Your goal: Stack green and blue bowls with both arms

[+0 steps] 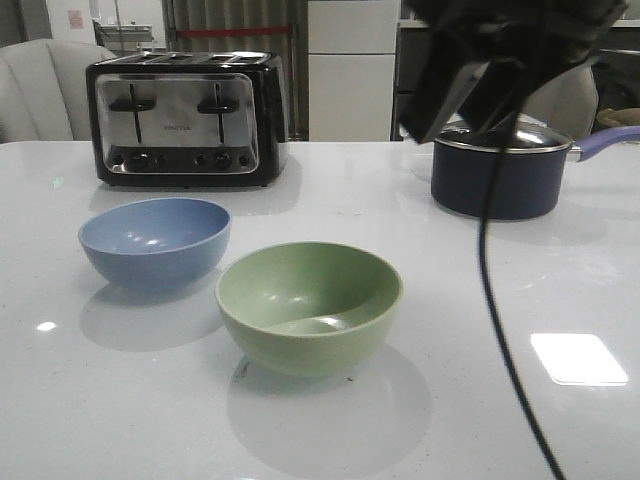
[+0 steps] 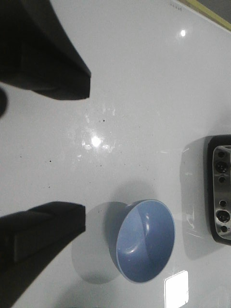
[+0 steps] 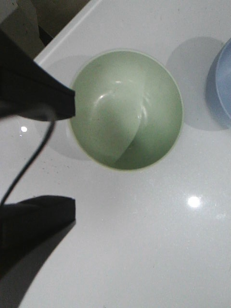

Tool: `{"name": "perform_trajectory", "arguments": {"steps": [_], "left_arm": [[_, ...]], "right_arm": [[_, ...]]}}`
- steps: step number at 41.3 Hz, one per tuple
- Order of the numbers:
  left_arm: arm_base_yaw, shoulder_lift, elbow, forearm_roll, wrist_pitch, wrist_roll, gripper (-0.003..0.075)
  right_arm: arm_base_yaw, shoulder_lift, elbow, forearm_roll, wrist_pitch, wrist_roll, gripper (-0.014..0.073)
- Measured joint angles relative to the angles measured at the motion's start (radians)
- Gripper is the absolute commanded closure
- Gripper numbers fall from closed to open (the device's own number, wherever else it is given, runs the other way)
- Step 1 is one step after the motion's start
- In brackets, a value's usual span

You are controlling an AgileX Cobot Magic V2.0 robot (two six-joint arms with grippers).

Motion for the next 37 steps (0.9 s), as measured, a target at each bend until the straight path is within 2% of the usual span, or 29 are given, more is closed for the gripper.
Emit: {"name": "perform_trajectory", "arguments": {"steps": [20,28,37], "left_arm": [[0.0,0.008,0.0,0.0,0.0,0.0,0.0211],[-0.022,0.091,0.0,-0.019,-0.006,0.0,0.0211],[-0.116,0.269,-0.047,-0.021,-0.029,0.0,0.0211]], "right_arm": [[0.0,-0.525,0.364,0.0,0.0,-0.003,0.0127],[0.0,-0.624,0.434,0.0,0.01,-0.005,0.0126],[0.0,-0.631,0.44,0.0,0.01,-0.005,0.0126]]}}
